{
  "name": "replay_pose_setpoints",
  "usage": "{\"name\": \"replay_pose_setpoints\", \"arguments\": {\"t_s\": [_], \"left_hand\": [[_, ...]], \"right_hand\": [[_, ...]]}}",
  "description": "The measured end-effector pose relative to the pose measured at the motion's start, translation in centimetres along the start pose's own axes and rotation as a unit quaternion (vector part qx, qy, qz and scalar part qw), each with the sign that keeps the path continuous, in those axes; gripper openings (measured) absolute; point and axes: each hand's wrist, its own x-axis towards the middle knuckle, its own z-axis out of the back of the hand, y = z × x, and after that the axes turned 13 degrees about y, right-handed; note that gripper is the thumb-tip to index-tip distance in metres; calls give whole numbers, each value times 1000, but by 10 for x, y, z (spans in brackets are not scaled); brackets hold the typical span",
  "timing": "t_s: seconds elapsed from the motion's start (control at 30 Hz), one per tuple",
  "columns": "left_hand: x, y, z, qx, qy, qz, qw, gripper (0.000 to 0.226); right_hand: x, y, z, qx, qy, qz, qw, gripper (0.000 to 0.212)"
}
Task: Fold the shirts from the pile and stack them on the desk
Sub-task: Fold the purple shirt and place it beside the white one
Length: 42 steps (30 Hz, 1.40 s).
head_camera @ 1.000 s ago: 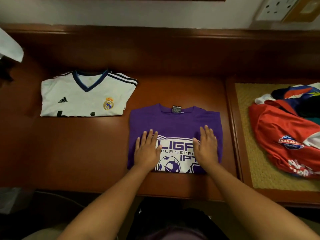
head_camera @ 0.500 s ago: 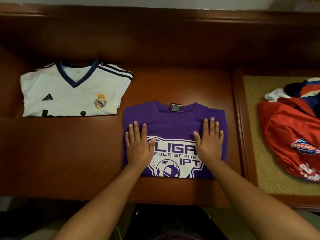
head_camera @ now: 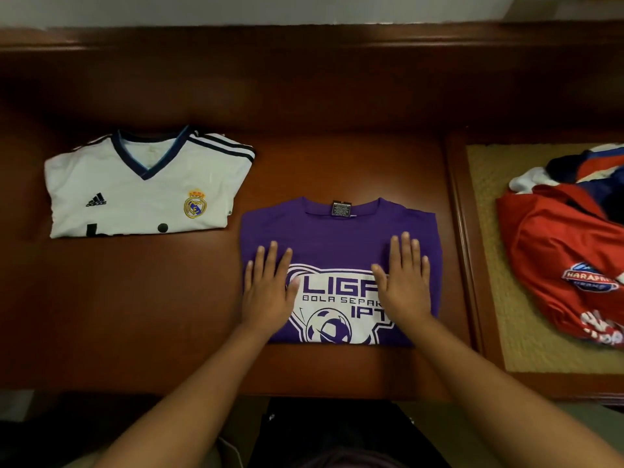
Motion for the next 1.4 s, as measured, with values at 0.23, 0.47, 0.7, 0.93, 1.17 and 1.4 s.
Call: {"name": "replay_pose_setpoints", "arguments": {"t_s": [0.23,0.47,0.7,0.93,1.17,1.4], "left_hand": [[-54,47,-40,-3,23,36,999,71],[-63,25,-24,-241,-83,213,943,60],[-23,9,2,-490,-89,239,833,43],[-10,16,21,-684,3,222,695,24],[-14,13,30,-628,-5,161,761,31],[-6,8,42,-603,-5,58,796,73]], "right_hand": [[-36,-47,-27,-81,51,36,995,81],[-60,-42,0,202,-88,-186,957,59],[-40,-33,5,433,-21,-223,873,43],[-20,-18,25,574,4,-224,788,24],[-7,-27,28,578,12,-191,794,32],[-18,-26,36,542,-67,-63,835,81]]}}
